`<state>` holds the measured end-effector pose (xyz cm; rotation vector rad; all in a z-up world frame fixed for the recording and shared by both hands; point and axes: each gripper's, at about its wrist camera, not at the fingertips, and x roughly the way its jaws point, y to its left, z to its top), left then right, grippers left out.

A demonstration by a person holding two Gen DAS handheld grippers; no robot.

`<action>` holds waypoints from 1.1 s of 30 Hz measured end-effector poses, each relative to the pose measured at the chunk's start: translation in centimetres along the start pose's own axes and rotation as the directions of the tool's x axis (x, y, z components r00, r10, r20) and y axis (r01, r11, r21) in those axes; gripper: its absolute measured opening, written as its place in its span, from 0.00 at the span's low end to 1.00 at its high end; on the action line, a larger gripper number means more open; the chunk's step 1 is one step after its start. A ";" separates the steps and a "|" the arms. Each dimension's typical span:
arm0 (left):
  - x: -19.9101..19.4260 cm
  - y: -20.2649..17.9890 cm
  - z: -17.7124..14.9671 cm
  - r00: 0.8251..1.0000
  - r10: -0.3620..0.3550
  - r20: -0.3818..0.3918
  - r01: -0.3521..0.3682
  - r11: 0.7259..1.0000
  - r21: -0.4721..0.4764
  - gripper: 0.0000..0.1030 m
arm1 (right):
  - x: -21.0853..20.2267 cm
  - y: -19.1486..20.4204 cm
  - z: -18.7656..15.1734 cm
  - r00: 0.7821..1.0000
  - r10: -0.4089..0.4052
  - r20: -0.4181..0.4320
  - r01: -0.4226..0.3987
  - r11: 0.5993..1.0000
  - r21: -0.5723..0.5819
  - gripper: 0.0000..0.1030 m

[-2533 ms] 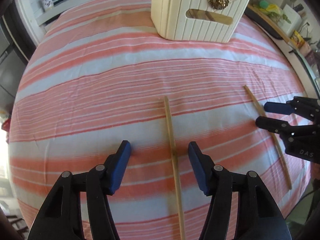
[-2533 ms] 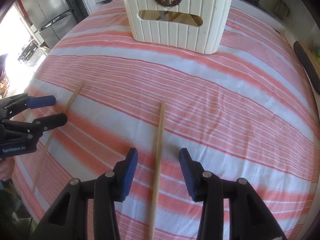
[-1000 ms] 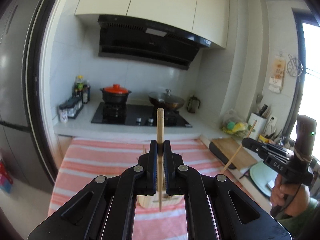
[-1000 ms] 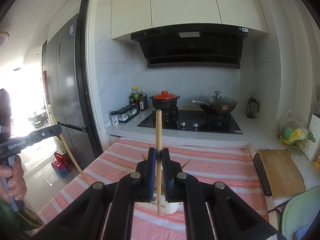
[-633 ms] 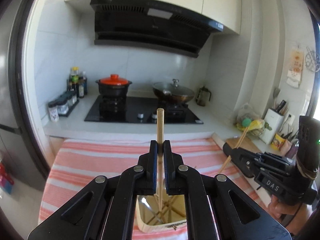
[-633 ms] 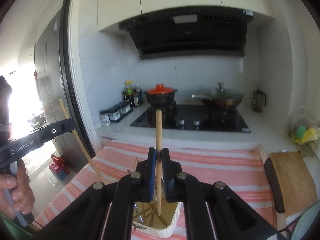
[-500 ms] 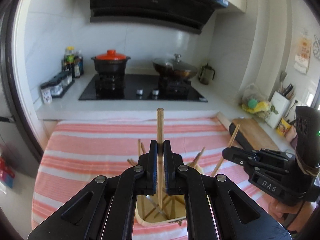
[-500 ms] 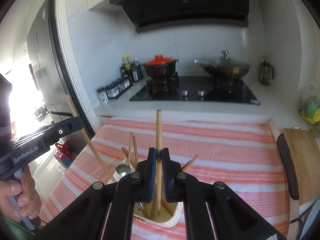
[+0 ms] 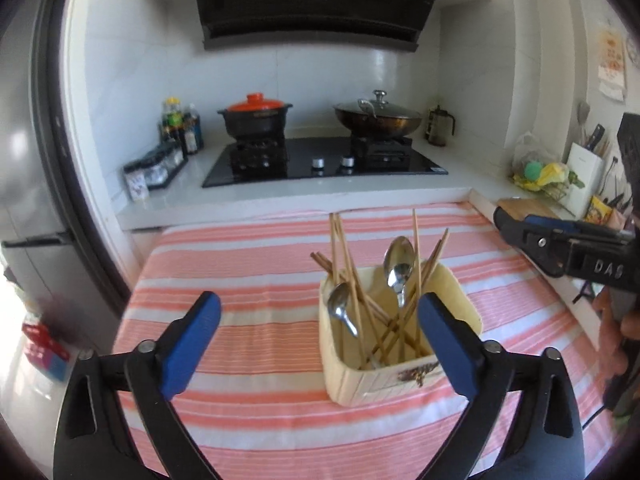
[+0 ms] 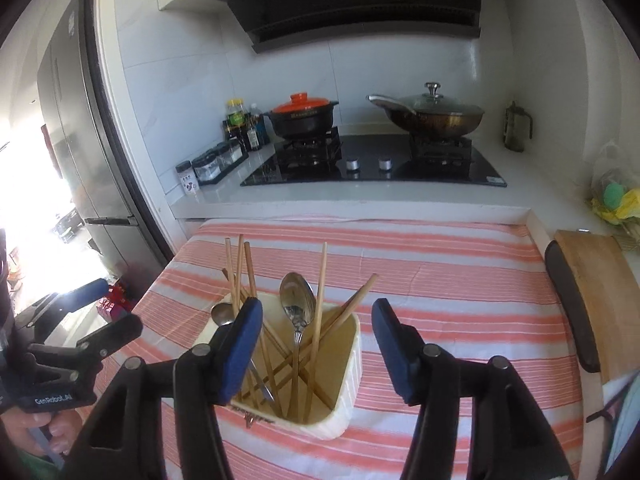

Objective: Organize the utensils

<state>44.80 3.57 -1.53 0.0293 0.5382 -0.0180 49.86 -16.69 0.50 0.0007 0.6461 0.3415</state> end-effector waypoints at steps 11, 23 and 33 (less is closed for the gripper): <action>-12.9 -3.0 -8.4 0.983 0.181 0.034 -0.180 0.983 -0.017 1.00 | -15.0 5.4 -9.8 0.987 -0.094 0.130 0.094 0.996 0.007 0.84; -19.2 -3.5 -12.4 0.983 0.182 -0.013 -0.183 0.979 -0.086 1.00 | -20.9 8.6 -17.1 0.979 -0.168 0.115 0.174 0.984 -0.041 1.00; -21.8 -4.0 -11.8 0.984 0.174 0.026 -0.172 0.982 -0.081 1.00 | -23.6 10.7 -17.9 0.976 -0.154 0.151 0.165 0.984 -0.062 1.00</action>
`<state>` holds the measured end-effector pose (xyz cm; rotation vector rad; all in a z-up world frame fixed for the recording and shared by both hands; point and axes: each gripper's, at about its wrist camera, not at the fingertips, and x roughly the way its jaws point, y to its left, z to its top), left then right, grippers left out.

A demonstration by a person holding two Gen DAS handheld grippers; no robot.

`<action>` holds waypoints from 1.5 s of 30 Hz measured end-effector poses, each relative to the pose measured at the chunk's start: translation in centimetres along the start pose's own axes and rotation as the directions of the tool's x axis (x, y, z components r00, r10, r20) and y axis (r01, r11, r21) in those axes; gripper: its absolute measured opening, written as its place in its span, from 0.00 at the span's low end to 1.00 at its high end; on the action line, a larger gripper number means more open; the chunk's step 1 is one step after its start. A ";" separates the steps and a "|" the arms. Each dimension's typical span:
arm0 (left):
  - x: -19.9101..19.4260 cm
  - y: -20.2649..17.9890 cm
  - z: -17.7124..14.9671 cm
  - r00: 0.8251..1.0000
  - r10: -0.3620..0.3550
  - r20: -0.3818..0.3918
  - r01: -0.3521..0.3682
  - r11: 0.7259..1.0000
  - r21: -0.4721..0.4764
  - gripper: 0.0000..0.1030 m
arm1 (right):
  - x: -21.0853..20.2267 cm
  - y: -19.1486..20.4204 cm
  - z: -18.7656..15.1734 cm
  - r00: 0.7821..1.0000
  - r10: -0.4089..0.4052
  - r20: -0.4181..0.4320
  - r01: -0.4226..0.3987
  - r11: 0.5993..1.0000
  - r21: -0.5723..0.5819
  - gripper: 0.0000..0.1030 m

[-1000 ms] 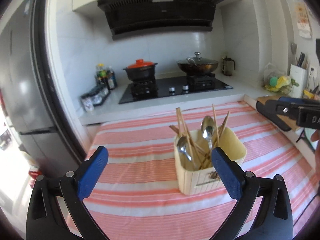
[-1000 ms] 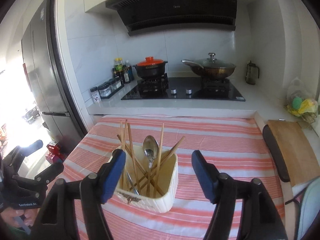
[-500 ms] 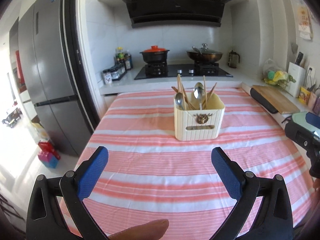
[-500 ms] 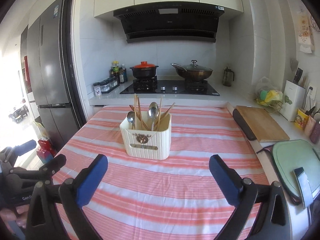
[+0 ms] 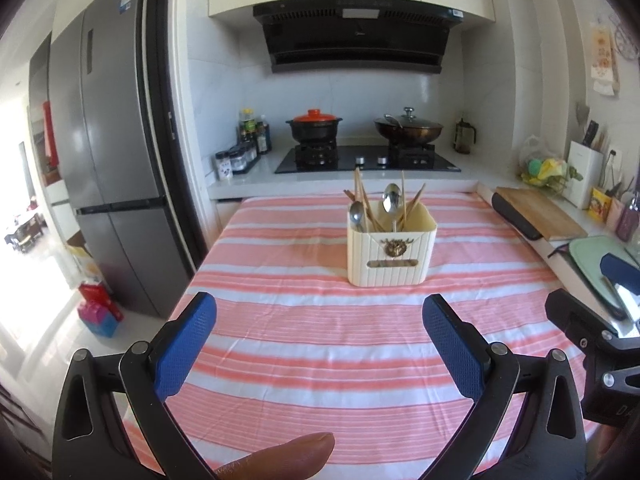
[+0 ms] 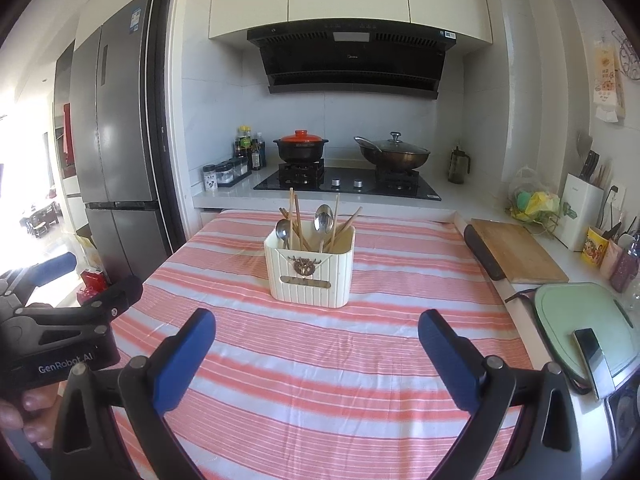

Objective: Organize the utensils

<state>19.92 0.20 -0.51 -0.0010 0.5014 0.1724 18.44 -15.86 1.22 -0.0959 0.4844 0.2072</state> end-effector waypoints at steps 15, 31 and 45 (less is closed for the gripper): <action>-1.1 0.7 0.1 1.000 0.009 0.006 -0.009 1.000 -0.021 1.00 | -1.3 0.7 0.3 0.999 -0.018 0.029 0.018 1.000 -0.015 1.00; -1.3 1.2 0.1 1.000 0.013 0.007 -0.013 0.999 -0.029 1.00 | -1.7 1.7 0.4 1.000 -0.011 0.020 0.011 1.000 -0.029 1.00; -1.6 1.2 0.1 1.000 0.009 0.008 -0.009 1.000 -0.025 1.00 | -2.0 2.1 0.4 1.000 -0.008 0.017 0.008 0.999 -0.037 1.00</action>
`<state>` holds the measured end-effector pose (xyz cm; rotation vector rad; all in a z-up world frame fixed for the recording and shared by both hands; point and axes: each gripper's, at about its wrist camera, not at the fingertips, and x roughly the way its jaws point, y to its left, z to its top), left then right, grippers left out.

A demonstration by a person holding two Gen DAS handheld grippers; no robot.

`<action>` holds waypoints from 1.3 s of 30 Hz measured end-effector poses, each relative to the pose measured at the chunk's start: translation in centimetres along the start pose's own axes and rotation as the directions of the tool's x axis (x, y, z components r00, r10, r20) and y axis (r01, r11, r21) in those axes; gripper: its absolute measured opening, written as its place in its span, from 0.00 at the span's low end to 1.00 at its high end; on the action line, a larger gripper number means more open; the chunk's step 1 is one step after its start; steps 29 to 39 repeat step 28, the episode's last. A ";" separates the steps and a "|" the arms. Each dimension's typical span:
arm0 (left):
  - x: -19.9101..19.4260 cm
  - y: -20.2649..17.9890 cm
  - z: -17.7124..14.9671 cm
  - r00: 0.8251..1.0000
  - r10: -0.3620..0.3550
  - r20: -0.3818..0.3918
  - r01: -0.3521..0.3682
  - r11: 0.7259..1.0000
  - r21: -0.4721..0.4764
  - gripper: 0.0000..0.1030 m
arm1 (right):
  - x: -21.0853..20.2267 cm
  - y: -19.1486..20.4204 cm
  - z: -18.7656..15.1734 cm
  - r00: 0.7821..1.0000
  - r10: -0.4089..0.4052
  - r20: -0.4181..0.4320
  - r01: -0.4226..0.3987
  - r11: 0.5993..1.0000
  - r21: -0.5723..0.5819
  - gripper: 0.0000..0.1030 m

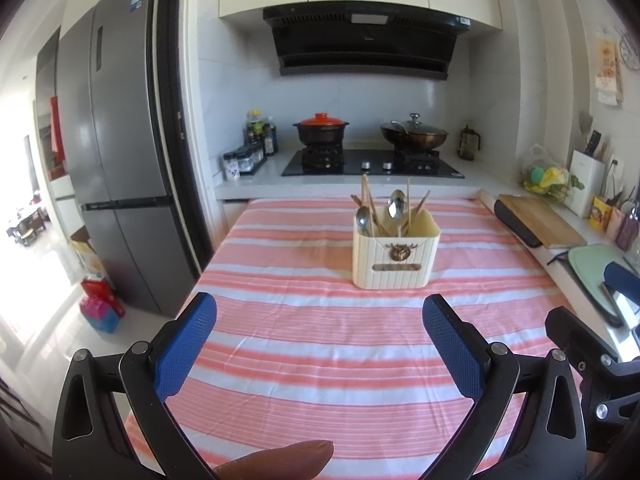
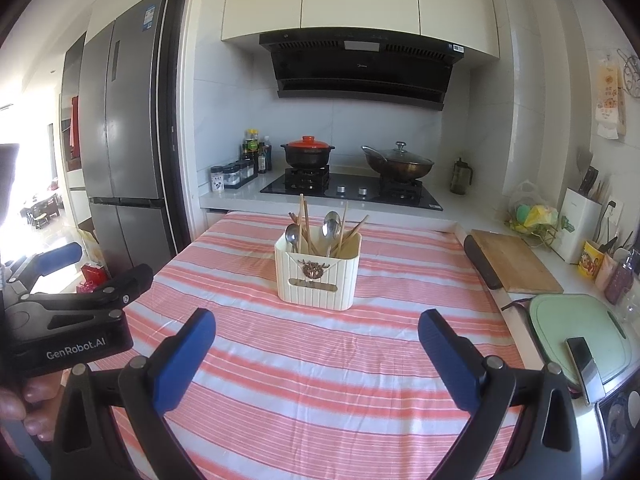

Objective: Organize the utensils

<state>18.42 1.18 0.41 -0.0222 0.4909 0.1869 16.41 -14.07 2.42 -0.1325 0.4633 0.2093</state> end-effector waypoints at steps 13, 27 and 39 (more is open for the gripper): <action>-0.1 0.0 0.1 1.000 -0.006 0.000 0.006 1.000 0.000 1.00 | 0.0 0.0 0.0 1.000 0.002 0.000 -0.002 1.000 -0.003 1.00; -0.2 0.6 0.0 1.000 -0.017 0.015 0.017 0.999 -0.031 1.00 | 0.1 0.0 -0.2 1.000 0.004 -0.013 -0.004 1.000 -0.005 1.00; -0.2 0.5 0.0 1.000 -0.014 0.017 0.015 1.000 -0.025 1.00 | 0.2 -0.1 -0.3 1.000 0.005 -0.014 -0.005 1.000 -0.004 1.00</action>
